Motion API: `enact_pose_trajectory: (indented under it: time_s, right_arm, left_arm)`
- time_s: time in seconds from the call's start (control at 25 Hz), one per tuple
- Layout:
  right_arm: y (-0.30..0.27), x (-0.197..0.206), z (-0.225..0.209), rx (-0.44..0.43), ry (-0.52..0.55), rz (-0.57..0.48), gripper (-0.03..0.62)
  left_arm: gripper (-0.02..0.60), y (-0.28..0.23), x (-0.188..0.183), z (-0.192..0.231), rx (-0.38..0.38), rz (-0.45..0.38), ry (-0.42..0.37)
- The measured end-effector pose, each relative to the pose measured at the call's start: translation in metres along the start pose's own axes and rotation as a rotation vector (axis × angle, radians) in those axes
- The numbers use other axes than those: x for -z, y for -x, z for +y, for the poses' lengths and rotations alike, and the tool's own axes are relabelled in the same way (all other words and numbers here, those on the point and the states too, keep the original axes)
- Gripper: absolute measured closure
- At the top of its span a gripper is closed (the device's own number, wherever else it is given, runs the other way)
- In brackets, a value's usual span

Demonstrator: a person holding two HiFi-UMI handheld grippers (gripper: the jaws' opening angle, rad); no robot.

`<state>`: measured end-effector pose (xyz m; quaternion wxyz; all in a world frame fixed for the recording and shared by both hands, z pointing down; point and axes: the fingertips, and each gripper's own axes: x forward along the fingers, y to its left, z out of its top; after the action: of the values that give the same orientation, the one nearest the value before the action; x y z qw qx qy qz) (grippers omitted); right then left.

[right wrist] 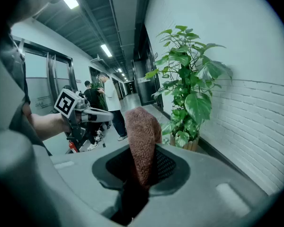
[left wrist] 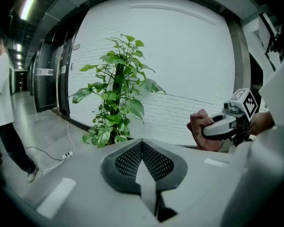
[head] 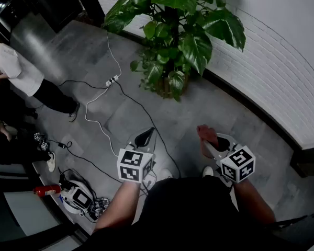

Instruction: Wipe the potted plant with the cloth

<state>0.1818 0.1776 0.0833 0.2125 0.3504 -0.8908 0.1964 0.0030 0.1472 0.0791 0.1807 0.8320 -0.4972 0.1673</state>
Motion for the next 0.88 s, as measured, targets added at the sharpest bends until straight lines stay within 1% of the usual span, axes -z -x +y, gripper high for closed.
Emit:
enact_pose_trajectory:
  time_s: [0.12,0.24,0.44,0.64,0.72,0.88]
  right_arm:
    - [-0.013,-0.01,0.011,0.019,0.002,-0.018,0.53]
    - [-0.028,-0.021,0.015,0.033,0.003,-0.033,0.53]
    - [-0.053,-0.028,0.008,0.014,0.007,0.002,0.53]
    - [-0.089,-0.045,-0.026,-0.028,0.024,0.009,0.53]
    - [-0.107,-0.054,-0.045,-0.052,0.029,0.009,0.53]
    - [-0.142,-0.08,-0.085,-0.104,0.04,0.01,0.53]
  left_arm:
    - [0.565,0.006,0.001,0.013,0.021,0.005,0.0]
    - [0.565,0.002,0.003,0.031,0.025,0.016,-0.028]
    - [0.565,-0.018,0.001,0.049,0.027,0.018,-0.03]
    - [0.565,-0.06,-0.012,0.066,0.004,0.029,-0.026]
    - [0.565,-0.078,-0.02,0.07,-0.006,0.039,-0.022]
    - [0.565,-0.12,-0.039,0.081,-0.03,0.066,-0.038]
